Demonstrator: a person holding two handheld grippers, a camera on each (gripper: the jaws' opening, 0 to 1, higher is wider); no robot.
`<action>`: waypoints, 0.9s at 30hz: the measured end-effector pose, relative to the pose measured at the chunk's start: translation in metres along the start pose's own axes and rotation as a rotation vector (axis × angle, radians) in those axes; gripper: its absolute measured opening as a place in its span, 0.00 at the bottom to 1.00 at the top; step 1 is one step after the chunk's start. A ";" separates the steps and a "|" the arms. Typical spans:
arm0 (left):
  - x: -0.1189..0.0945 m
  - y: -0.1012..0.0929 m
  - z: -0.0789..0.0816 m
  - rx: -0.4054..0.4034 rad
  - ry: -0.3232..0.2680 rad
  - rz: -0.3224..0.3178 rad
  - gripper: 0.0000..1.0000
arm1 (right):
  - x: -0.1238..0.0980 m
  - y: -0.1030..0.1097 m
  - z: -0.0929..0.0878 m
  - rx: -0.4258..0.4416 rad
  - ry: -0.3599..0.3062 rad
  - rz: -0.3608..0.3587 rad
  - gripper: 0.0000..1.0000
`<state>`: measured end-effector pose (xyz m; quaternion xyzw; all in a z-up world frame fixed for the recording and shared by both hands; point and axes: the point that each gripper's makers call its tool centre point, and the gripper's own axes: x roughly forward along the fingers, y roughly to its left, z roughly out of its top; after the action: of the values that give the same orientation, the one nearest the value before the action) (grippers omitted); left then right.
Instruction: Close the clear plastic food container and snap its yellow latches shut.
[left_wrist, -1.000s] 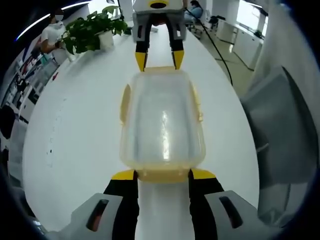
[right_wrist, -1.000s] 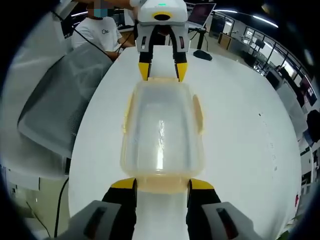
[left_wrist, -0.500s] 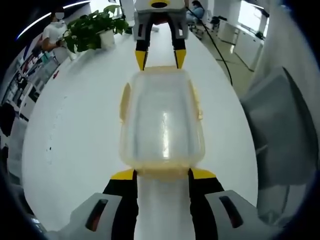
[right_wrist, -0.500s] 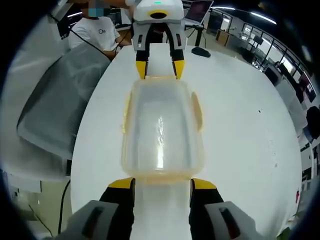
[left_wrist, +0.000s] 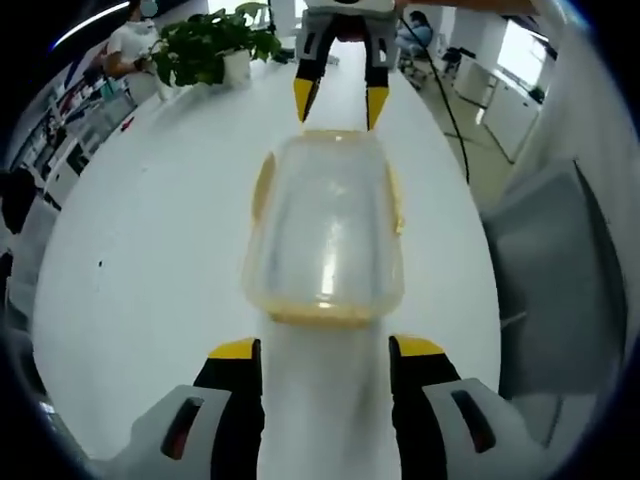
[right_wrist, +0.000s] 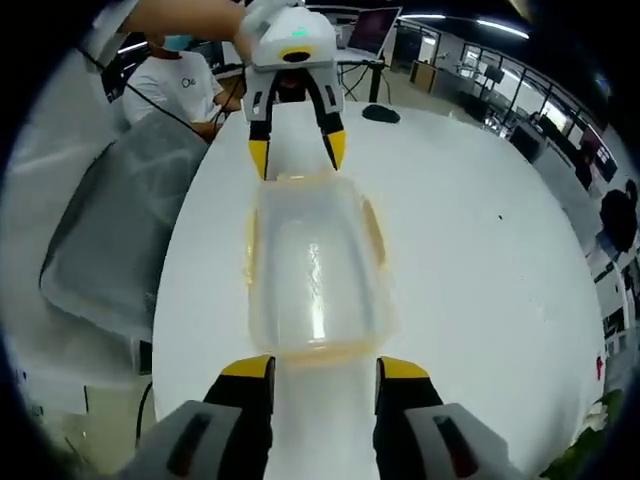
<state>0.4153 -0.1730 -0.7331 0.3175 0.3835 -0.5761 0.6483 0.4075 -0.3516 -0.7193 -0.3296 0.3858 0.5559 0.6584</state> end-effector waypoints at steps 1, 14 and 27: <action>-0.003 0.000 0.002 -0.011 -0.012 0.003 0.48 | -0.001 -0.001 0.002 0.026 -0.010 -0.010 0.36; -0.009 0.010 0.017 -0.298 -0.112 0.070 0.43 | -0.002 -0.007 0.017 0.375 -0.065 -0.122 0.36; 0.007 0.007 0.012 -0.737 -0.143 0.079 0.42 | 0.008 -0.010 0.009 0.677 -0.044 -0.163 0.35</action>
<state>0.4237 -0.1859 -0.7337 0.0365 0.5064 -0.3947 0.7658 0.4191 -0.3417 -0.7219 -0.1101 0.5063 0.3490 0.7808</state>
